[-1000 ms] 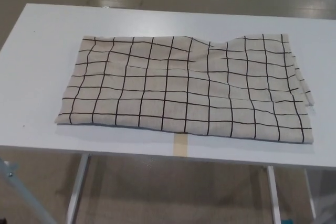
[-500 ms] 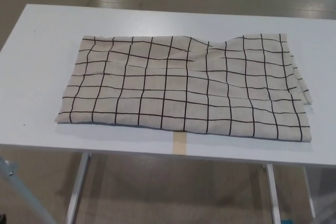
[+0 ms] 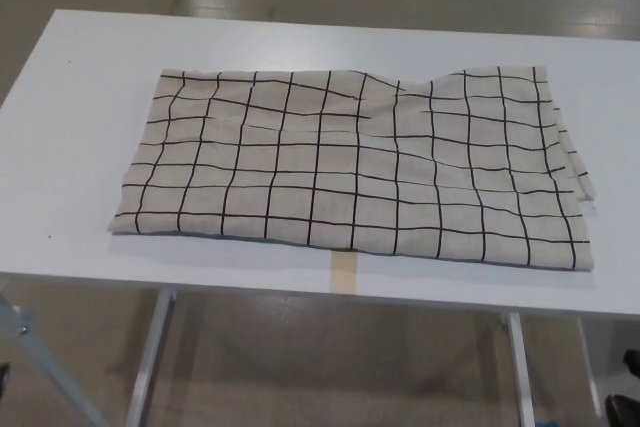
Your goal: Use the left hand to fold a white towel with checkered patterns in half.
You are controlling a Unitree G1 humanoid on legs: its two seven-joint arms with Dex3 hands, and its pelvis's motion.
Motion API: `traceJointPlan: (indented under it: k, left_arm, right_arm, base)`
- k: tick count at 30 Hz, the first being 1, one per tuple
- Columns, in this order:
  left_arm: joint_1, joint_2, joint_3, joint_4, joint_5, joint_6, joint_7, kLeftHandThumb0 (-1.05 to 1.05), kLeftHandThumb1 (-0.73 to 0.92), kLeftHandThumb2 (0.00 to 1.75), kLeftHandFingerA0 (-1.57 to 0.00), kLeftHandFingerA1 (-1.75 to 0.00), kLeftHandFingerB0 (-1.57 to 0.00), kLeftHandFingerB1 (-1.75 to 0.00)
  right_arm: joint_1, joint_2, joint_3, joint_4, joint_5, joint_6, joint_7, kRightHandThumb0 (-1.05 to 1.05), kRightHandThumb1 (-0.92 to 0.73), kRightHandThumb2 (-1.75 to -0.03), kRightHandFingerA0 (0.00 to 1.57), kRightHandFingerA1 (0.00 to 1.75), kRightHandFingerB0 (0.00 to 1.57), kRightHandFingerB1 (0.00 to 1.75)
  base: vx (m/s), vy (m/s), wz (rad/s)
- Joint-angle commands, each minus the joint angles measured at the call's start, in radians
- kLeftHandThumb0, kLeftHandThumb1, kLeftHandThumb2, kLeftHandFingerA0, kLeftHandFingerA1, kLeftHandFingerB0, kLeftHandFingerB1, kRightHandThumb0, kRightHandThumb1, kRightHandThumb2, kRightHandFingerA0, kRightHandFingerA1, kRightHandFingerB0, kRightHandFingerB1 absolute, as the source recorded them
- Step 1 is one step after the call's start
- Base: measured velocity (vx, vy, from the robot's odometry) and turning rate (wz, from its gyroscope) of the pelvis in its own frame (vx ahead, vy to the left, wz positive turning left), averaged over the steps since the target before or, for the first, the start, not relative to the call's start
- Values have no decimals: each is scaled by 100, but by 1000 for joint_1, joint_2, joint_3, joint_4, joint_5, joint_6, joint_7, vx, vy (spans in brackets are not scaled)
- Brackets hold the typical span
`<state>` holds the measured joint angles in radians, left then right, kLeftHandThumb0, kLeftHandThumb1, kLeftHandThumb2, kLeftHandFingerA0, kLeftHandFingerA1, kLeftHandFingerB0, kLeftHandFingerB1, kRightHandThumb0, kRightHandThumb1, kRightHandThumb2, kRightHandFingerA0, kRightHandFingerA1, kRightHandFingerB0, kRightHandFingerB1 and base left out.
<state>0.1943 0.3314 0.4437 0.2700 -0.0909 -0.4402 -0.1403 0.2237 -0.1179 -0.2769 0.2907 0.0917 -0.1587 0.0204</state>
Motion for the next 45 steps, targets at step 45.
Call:
traceJointPlan:
  k: [45]
  left_arm:
    - [-602,256,-635,158,931,-13,196,-59,38,70,0,0,0,-8]
  right_arm:
    - [116,29,135,-70,-54,44,9,-34,-55,-55,49,62,54,60]
  base:
    - [0,0,0]
